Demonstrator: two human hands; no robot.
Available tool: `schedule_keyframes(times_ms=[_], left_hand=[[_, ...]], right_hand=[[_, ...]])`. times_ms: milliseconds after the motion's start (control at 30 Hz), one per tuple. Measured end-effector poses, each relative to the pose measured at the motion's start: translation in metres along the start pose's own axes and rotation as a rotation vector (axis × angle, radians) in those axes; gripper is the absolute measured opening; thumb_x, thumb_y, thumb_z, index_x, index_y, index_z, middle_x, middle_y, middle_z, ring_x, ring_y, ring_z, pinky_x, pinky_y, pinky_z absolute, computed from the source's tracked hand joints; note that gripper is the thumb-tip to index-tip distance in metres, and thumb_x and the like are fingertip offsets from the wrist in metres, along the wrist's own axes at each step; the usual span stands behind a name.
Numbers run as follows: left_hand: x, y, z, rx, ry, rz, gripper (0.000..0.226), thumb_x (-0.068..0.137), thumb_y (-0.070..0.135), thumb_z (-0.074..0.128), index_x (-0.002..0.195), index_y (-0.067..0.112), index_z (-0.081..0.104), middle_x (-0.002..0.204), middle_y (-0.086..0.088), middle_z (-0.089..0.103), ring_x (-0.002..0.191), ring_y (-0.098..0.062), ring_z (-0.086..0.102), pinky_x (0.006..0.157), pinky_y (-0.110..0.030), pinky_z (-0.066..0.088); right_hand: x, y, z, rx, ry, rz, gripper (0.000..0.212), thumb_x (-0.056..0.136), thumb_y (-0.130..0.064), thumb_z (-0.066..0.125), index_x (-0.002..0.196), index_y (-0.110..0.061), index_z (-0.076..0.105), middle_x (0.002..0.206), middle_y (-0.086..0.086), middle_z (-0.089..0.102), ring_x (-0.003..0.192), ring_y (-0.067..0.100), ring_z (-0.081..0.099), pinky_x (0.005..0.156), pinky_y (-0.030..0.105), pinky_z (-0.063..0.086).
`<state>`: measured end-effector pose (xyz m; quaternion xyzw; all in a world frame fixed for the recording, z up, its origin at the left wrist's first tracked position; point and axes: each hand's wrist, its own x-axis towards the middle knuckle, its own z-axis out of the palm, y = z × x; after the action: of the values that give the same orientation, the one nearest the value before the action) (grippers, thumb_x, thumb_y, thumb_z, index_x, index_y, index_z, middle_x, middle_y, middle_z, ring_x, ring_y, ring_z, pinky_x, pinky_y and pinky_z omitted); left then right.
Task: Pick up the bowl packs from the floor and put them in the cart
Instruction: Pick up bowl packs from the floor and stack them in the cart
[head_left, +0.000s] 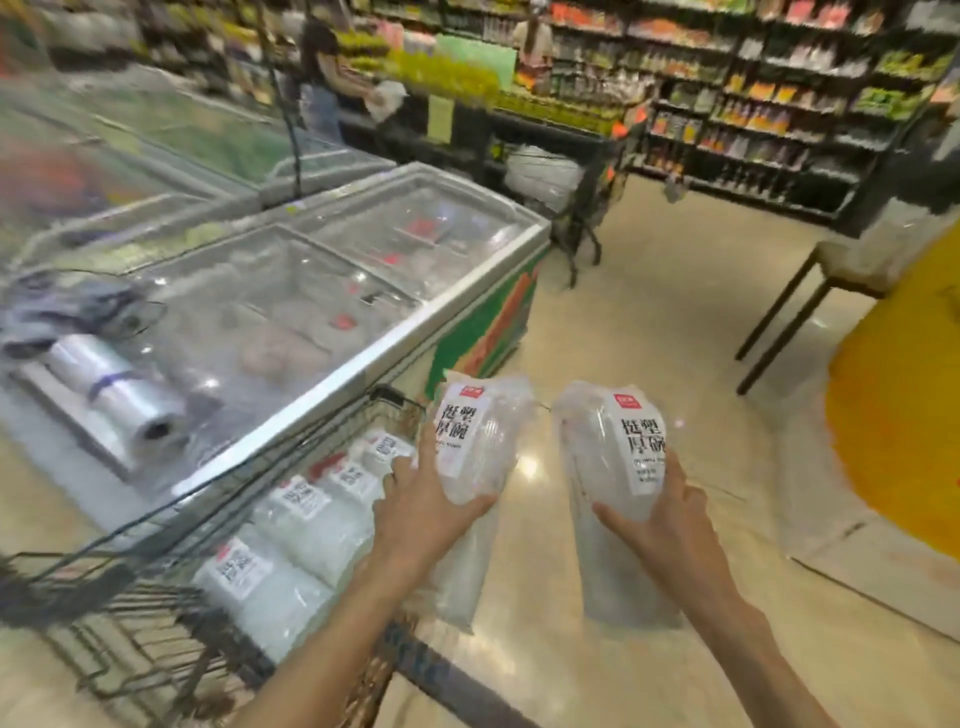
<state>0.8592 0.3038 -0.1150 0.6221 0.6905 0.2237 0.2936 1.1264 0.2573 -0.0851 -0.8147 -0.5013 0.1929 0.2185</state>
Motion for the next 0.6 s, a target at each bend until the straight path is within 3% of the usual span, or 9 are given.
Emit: schedule_keyframes(times_ms=[67,167,300,433,533,600], left_hand=[[0.027,-0.038,-0.024,-0.044,0.13,-0.146,0.125,0.065,0.081,0.068,0.155,0.05,-0.015,0.143,-0.02,0.04,0.129,-0.043,0.046,0.099,-0.057,0.046],[0.051,-0.07,-0.046,-0.105,0.219,-0.27,0.126,0.068,0.076,0.072,0.154,0.052,-0.017,0.15,-0.02,0.038,0.136,-0.043,0.041,0.104,-0.057,0.043],[0.075,-0.097,-0.061,-0.127,0.278,-0.398,0.124,0.073,0.074,0.072,0.159,0.042,-0.012,0.157,-0.016,0.031,0.144,-0.04,0.033,0.111,-0.057,0.037],[0.096,-0.122,-0.062,-0.188,0.375,-0.537,0.126,0.071,0.076,0.072,0.159,0.041,-0.011,0.149,-0.013,0.033,0.133,-0.039,0.043,0.103,-0.054,0.045],[0.117,-0.13,-0.059,-0.222,0.413,-0.62,0.126,0.074,0.072,0.074,0.159,0.039,-0.014,0.153,-0.014,0.028,0.136,-0.036,0.04,0.102,-0.049,0.045],[0.137,-0.135,-0.051,-0.232,0.437,-0.689,0.128,0.073,0.072,0.074,0.157,0.044,-0.019,0.157,-0.016,0.022,0.139,-0.037,0.037,0.106,-0.052,0.041]], right_hand=[[0.052,-0.052,0.047,0.005,-0.094,-0.206,0.112,0.072,-0.066,0.077,0.157,-0.039,0.008,0.113,0.004,0.04,0.109,0.039,0.057,0.085,0.049,0.051],[0.089,-0.104,0.088,-0.008,-0.2,-0.342,0.114,0.072,-0.072,0.073,0.157,-0.038,0.005,0.12,0.009,0.044,0.108,0.039,0.056,0.085,0.052,0.052],[0.115,-0.152,0.127,0.002,-0.293,-0.453,0.114,0.07,-0.076,0.07,0.156,-0.046,0.001,0.123,0.008,0.045,0.111,0.035,0.054,0.089,0.056,0.052],[0.154,-0.209,0.171,0.007,-0.389,-0.597,0.122,0.07,-0.069,0.074,0.156,-0.051,-0.011,0.113,0.007,0.048,0.101,0.033,0.053,0.081,0.052,0.054],[0.185,-0.239,0.207,0.007,-0.482,-0.651,0.121,0.065,-0.07,0.073,0.156,-0.05,-0.004,0.122,0.008,0.053,0.109,0.03,0.049,0.083,0.054,0.054],[0.207,-0.251,0.232,-0.021,-0.542,-0.676,0.12,0.062,-0.074,0.07,0.156,-0.047,0.0,0.13,0.008,0.052,0.115,0.032,0.048,0.084,0.056,0.053]])
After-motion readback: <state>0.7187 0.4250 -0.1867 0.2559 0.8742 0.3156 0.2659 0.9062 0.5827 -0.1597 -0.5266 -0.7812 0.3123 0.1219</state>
